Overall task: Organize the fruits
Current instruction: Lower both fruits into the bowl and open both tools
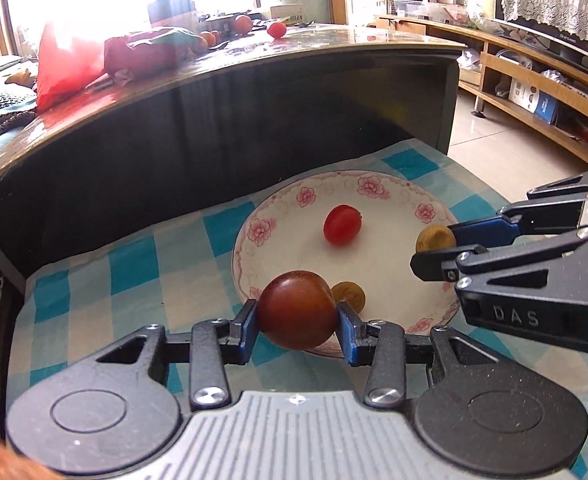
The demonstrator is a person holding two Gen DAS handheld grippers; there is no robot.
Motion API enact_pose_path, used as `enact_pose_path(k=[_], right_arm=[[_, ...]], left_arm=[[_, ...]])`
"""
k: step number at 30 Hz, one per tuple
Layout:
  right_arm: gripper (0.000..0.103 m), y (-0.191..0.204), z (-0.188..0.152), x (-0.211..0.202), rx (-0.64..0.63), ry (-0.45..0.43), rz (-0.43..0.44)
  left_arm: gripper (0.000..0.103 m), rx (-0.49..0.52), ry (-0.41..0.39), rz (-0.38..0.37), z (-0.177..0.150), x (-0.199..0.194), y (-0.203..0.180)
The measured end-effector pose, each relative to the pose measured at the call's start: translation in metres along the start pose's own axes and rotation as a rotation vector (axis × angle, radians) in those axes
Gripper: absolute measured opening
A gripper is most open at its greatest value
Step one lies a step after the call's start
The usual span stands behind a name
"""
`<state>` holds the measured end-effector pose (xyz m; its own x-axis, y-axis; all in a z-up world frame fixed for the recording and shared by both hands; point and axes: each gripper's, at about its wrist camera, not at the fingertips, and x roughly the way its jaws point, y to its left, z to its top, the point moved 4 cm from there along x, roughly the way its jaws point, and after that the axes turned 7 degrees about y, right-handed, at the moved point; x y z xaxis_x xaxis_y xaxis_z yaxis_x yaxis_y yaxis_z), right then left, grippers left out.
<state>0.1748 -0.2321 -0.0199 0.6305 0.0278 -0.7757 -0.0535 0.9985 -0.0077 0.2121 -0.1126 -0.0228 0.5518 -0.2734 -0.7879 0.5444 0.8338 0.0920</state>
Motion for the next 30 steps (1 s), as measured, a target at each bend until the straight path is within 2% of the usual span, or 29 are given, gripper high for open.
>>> enact_pose_path(k=[15, 30], right_arm=[[0.023, 0.001, 0.007, 0.015, -0.003, -0.001, -0.008], [0.033, -0.002, 0.010, 0.005, 0.013, -0.029, -0.027]], left_arm=[[0.051, -0.035, 0.018, 0.010, 0.004, 0.017, 0.002], [0.052, -0.052, 0.003, 0.012, 0.006, 0.009, 0.002]])
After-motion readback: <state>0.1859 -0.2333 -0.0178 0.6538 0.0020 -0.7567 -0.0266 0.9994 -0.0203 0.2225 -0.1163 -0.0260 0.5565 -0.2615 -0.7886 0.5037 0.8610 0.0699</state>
